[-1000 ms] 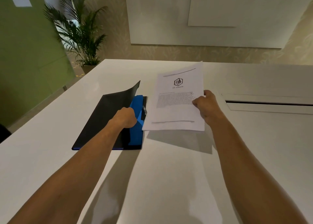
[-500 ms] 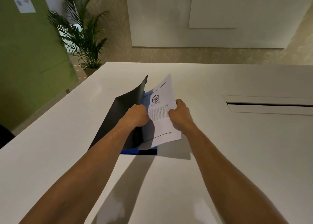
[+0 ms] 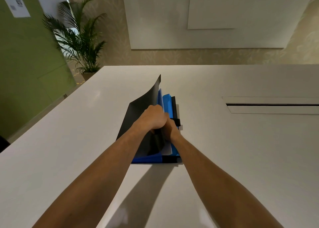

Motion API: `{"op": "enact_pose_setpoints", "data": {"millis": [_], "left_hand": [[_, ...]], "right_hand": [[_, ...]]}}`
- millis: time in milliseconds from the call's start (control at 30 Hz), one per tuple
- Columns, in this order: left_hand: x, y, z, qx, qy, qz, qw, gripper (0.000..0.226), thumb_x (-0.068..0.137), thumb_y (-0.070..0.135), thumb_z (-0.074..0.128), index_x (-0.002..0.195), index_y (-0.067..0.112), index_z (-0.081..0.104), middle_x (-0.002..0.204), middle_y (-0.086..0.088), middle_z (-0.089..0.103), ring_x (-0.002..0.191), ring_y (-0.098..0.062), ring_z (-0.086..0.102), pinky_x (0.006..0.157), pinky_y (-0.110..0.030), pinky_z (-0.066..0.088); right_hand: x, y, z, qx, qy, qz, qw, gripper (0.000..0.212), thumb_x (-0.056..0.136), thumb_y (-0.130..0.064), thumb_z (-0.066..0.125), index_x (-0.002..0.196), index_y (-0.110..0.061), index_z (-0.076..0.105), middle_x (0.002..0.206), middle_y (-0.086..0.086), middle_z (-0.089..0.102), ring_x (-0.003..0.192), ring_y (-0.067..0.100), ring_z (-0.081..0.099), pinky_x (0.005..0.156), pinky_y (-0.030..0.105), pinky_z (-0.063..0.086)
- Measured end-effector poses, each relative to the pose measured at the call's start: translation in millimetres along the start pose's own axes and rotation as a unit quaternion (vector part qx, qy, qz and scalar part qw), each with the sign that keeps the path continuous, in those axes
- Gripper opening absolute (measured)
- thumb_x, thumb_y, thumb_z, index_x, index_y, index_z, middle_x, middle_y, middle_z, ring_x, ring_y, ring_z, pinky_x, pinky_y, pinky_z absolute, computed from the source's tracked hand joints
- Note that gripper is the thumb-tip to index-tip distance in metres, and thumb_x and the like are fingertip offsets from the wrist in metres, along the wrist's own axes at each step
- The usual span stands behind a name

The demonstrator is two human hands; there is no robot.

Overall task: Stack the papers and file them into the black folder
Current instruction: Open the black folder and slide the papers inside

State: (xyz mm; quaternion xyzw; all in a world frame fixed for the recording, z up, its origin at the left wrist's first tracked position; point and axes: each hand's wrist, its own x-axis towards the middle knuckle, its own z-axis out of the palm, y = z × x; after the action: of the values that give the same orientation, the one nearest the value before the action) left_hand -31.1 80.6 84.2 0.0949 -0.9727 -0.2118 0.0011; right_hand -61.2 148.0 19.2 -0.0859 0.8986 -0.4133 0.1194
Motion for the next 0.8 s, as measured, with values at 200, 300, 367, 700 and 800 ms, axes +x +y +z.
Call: {"op": "enact_pose_setpoints", "data": {"millis": [200, 300, 367, 700, 800], "left_hand": [[-2.0, 10.5, 14.1, 0.006, -0.028, 0.021, 0.999, 0.027, 0.099, 0.019, 0.043, 0.117, 0.006, 0.056, 0.091, -0.005, 0.056, 0.069, -0.014, 0.055, 0.063, -0.027, 0.046], [-2.2, 16.7, 20.9, -0.005, -0.042, 0.047, 0.998, 0.027, 0.097, 0.018, 0.047, 0.121, 0.012, 0.056, 0.102, -0.008, 0.061, 0.077, -0.018, 0.058, 0.070, -0.030, 0.051], [-0.6, 18.1, 28.3, -0.014, -0.044, 0.065, 0.997, 0.028, 0.096, 0.023, 0.049, 0.122, 0.016, 0.055, 0.108, -0.010, 0.062, 0.082, -0.020, 0.059, 0.073, -0.033, 0.052], [4.2, 0.9, 81.2, 0.154, 0.033, 0.111, 0.981, 0.054, 0.077, 0.074, 0.046, 0.092, 0.023, 0.053, 0.082, 0.002, 0.053, 0.072, -0.017, 0.052, 0.073, -0.038, 0.045], [8.7, -18.1, 91.5, 0.115, 0.053, 0.143, 0.982, 0.041, 0.086, 0.061, 0.049, 0.093, 0.023, 0.062, 0.098, 0.001, 0.056, 0.089, -0.018, 0.055, 0.088, -0.044, 0.044]], "right_hand": [[-4.5, 22.5, -23.2, -0.133, 0.047, -0.038, 0.989, 0.039, 0.097, -0.028, 0.057, 0.130, -0.011, 0.045, 0.117, 0.014, 0.062, 0.096, 0.027, 0.062, 0.083, 0.037, 0.051], [-7.9, 34.3, -34.7, -0.143, 0.146, -0.051, 0.978, 0.034, 0.096, -0.028, 0.060, 0.123, -0.012, 0.050, 0.115, 0.012, 0.062, 0.086, 0.021, 0.059, 0.073, 0.034, 0.048], [-10.8, 47.3, -38.7, -0.117, 0.210, -0.055, 0.969, 0.036, 0.096, -0.028, 0.059, 0.125, -0.012, 0.048, 0.118, 0.013, 0.058, 0.089, 0.025, 0.060, 0.072, 0.035, 0.050], [-9.1, 91.8, -39.6, 0.050, 0.312, -0.004, 0.949, 0.043, 0.089, -0.005, 0.065, 0.128, -0.012, 0.048, 0.130, 0.011, 0.045, 0.080, 0.015, 0.053, 0.058, 0.018, 0.041], [-9.2, 97.5, -39.0, -0.003, 0.272, -0.039, 0.962, 0.024, 0.095, -0.024, 0.062, 0.118, -0.022, 0.058, 0.121, 0.000, 0.059, 0.086, 0.009, 0.056, 0.057, 0.012, 0.034]]}}
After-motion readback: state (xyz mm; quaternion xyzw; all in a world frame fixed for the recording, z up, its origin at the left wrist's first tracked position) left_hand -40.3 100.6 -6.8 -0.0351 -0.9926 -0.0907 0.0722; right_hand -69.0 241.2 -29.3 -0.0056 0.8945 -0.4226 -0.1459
